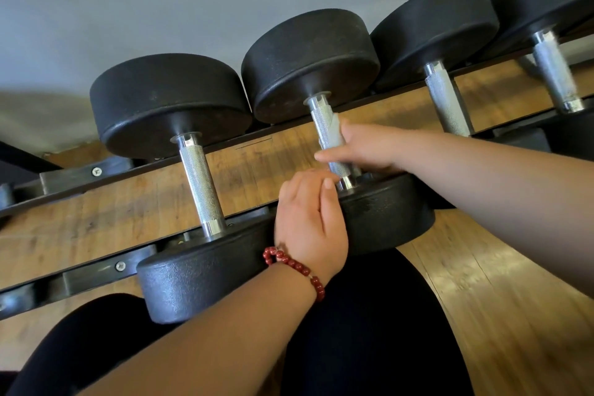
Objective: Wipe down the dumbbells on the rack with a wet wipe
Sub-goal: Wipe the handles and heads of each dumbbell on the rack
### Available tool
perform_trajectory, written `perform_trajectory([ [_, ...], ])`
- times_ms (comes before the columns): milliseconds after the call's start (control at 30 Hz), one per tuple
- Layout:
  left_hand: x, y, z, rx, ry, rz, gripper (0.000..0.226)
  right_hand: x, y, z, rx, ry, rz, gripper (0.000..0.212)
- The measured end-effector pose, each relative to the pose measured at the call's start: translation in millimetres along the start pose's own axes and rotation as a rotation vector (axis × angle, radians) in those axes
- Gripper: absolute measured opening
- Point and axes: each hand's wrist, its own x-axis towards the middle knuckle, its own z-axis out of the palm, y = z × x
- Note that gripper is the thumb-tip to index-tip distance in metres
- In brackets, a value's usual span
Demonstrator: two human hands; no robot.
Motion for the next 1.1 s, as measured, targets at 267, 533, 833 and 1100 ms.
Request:
perform_trajectory([
  [267, 0, 2, -1, 0.042, -0.022, 0.017, 0.043, 13, -13, 8, 0.514, 0.062, 0.046, 0.065],
  [533, 0, 3, -1, 0.042, -0.022, 0.017, 0.045, 1, -14, 5, 0.391, -0.077, 0.133, 0.067],
  [833, -1, 3, -1, 0.048, -0.026, 0.014, 0.046, -12, -9, 3, 0.448, -0.142, 0.165, 0.068],
  [1100, 0, 1, 0, 0.050, -0.014, 0.035, 0.041, 7, -4, 7, 0.480, -0.048, 0.045, 0.070],
])
